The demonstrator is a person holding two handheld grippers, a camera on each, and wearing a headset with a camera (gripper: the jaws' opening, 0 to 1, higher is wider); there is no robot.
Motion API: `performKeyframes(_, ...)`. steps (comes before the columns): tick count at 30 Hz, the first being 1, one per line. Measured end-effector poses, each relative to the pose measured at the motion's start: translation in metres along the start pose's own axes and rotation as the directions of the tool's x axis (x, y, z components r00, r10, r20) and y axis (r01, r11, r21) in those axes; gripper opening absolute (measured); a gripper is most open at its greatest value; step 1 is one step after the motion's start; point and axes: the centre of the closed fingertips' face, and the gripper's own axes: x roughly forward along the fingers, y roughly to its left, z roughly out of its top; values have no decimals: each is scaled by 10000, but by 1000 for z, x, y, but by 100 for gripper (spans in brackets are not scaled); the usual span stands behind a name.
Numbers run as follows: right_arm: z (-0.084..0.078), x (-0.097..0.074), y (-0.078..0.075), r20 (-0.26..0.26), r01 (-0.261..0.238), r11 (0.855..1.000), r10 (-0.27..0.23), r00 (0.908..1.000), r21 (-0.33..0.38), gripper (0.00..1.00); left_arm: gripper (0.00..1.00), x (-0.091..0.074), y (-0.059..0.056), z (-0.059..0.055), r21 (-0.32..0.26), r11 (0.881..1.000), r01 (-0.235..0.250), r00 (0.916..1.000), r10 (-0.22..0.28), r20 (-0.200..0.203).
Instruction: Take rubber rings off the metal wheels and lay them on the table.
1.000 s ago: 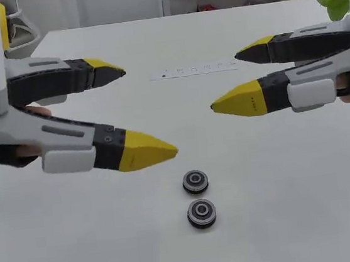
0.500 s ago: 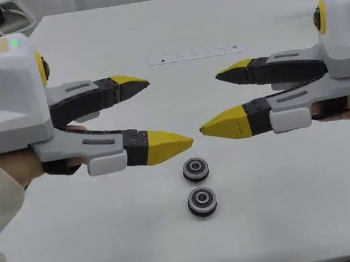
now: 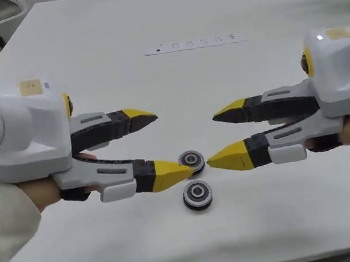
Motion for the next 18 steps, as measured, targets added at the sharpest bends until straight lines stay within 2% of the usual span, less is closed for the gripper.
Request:
performKeyframes(2, -5, 2, -1, -89, 26, 10000, -26, 10000, 7, 48, 63, 2, -1, -2, -261, 9997, 40, 9999, -37, 118)
performKeyframes(4, -13, 4, -2, -264, 95, 10000, -95, 9996, -5, 46, 60, 4, -1, -4, -256, 9996, 68, 10000, -66, 70)
performKeyframes(7, -26, 10, 1, -736, -36, 10000, 30, 9973, -78, 45, 59, 9, -4, -13, -85, 9999, 98, 9996, -100, -246)
performKeyframes(8, -30, 11, 2, -902, -82, 9999, 71, 9959, -120, 45, 59, 12, -7, -18, -45, 9997, 238, 9987, -239, -445)
performKeyframes(13, -40, 21, 8, -1108, -295, 9994, 275, 9935, -166, 40, 51, 20, -14, -25, 180, 9985, 517, 9962, -503, -709)
performKeyframes(18, -57, 26, 13, -1875, -564, 9975, 475, 9811, -426, 38, 43, 26, -16, -44, 399, 9973, 618, 9902, -563, -1280)
